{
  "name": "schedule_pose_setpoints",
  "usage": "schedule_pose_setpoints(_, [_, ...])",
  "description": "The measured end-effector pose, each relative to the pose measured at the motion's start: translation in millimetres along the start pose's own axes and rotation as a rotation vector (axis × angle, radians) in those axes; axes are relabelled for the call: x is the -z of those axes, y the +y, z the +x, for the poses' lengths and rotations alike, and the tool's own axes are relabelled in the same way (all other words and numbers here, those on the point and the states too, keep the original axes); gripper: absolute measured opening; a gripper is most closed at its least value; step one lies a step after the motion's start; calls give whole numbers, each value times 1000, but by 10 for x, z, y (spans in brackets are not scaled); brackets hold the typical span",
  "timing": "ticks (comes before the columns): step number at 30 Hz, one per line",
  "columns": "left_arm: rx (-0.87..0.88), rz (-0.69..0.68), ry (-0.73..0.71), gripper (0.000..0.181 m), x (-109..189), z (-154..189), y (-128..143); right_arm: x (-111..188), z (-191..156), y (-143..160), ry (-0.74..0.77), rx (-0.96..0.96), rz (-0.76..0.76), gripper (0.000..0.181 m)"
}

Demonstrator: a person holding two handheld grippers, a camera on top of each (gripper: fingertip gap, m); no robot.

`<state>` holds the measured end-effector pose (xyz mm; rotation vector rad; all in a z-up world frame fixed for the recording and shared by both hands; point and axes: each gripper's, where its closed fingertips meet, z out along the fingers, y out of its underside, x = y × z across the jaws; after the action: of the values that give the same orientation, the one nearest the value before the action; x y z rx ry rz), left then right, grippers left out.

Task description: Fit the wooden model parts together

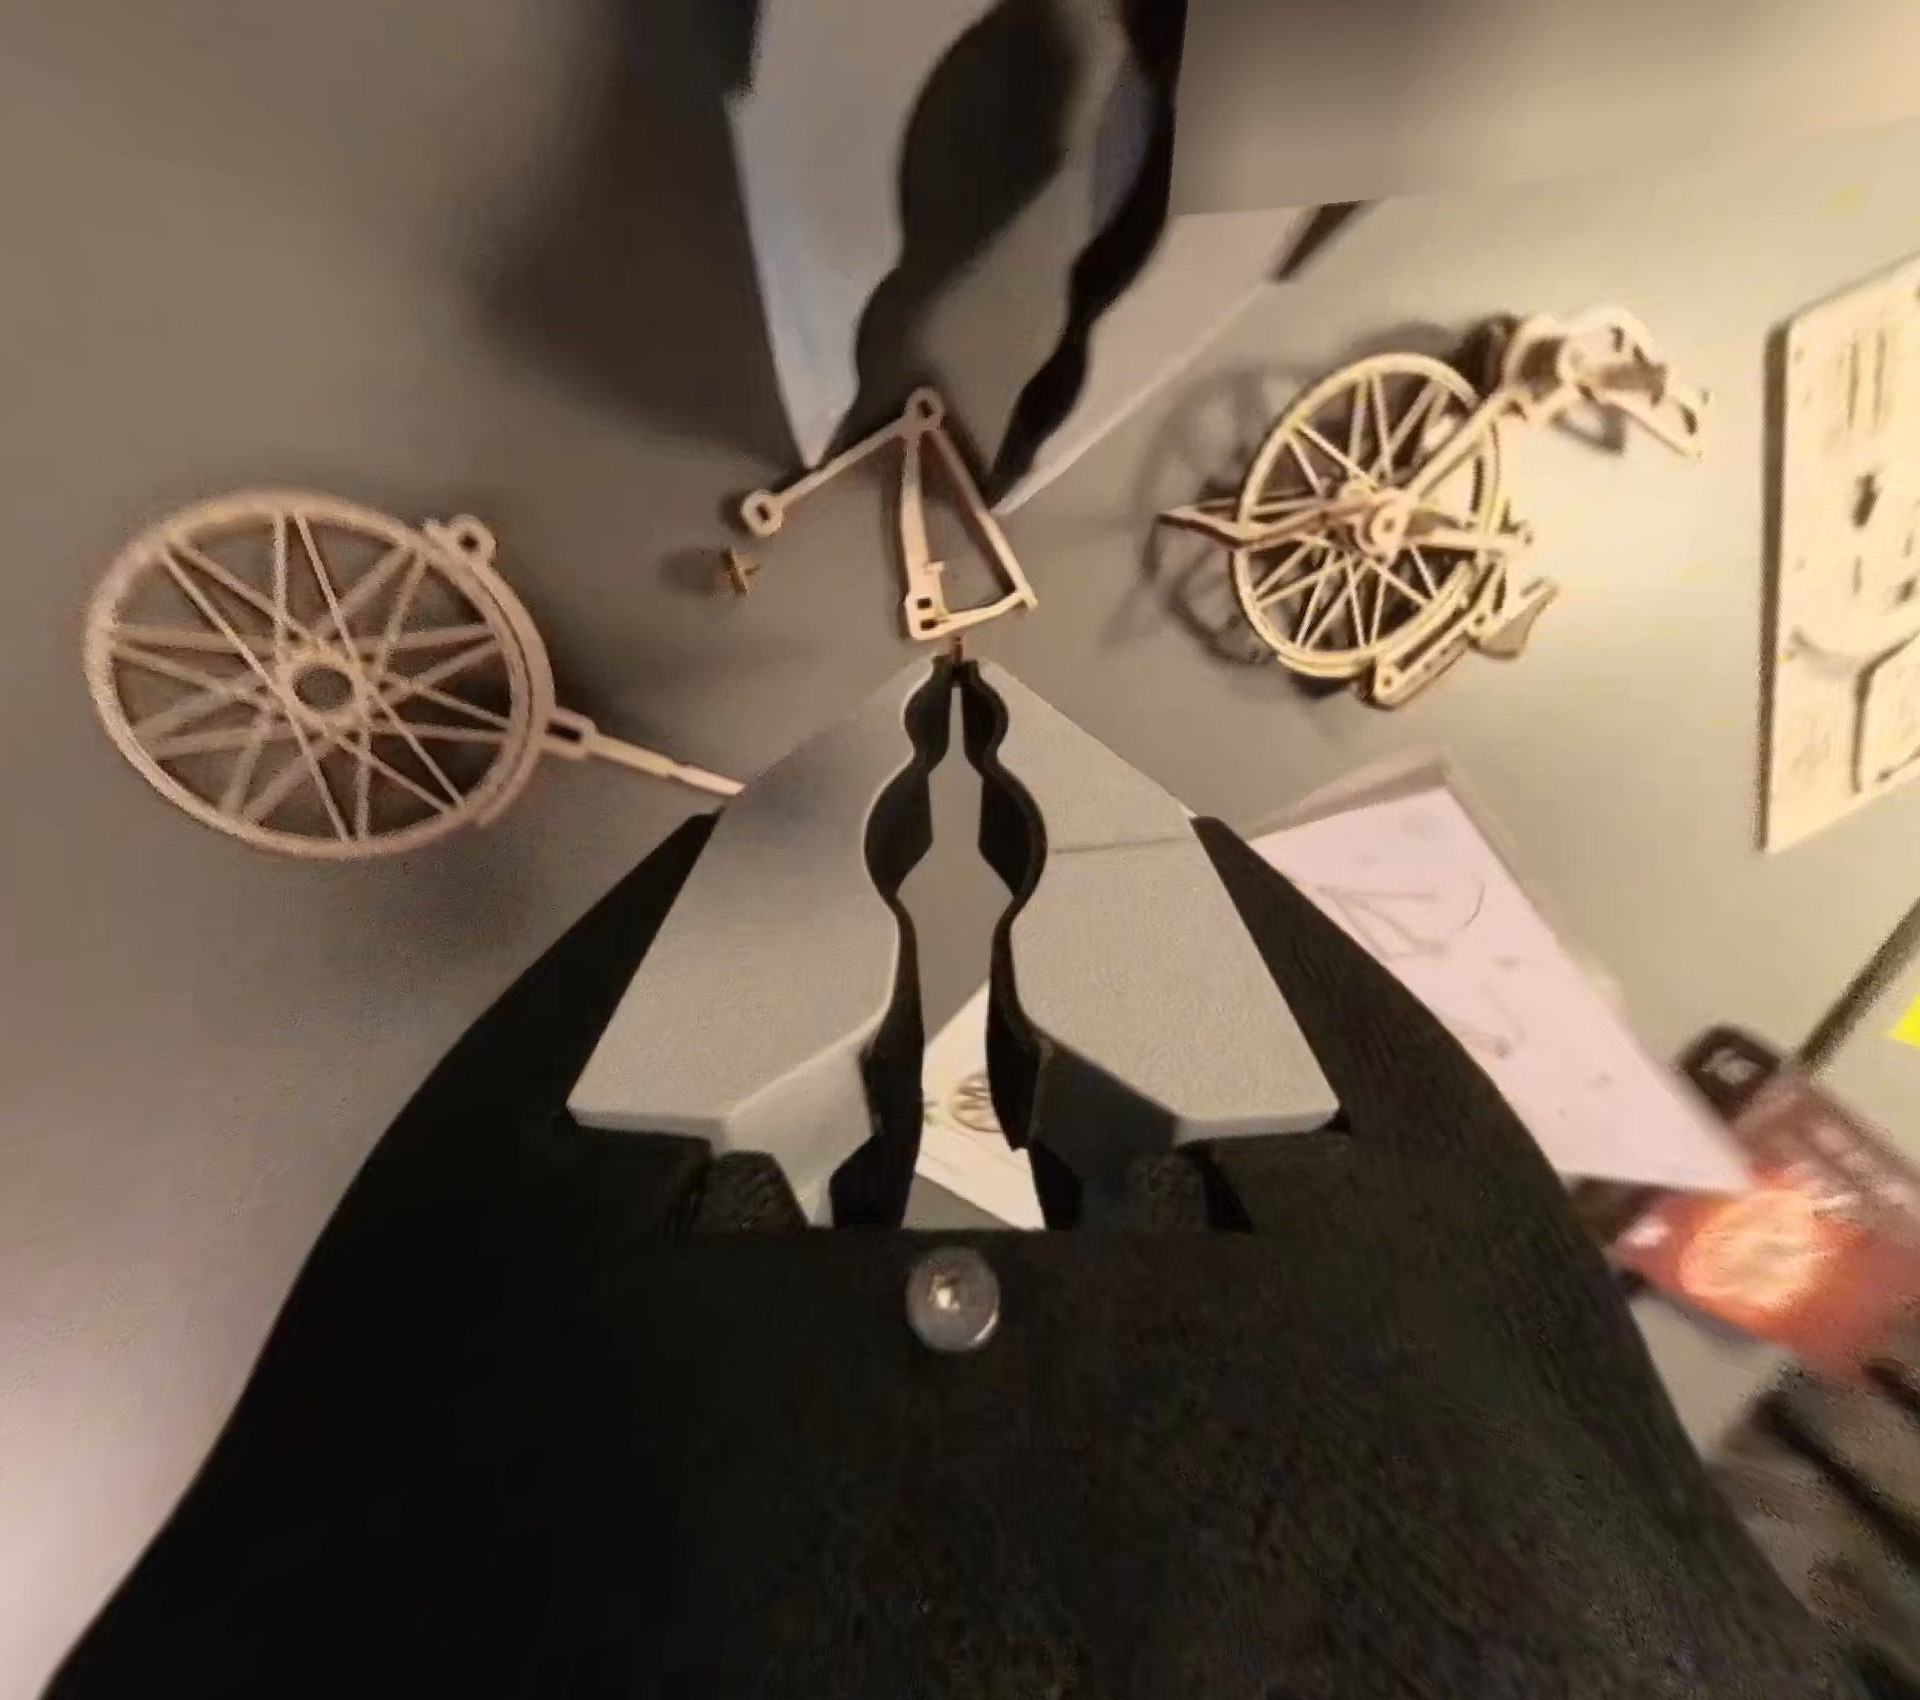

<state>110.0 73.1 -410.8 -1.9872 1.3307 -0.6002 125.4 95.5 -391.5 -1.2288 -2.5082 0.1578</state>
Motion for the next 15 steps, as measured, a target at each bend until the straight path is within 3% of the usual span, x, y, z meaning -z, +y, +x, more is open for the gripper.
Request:
schedule_pose_setpoints(6, [-35, -22, 41, 30, 4, -15, 9, -67, -103, -13, -51, 242, -91, 0])
schedule_pose_setpoints(15, [-46, -5, 46, 29, -6, -8, -1, -73, -94, 13, -85, 248, -161, 0])
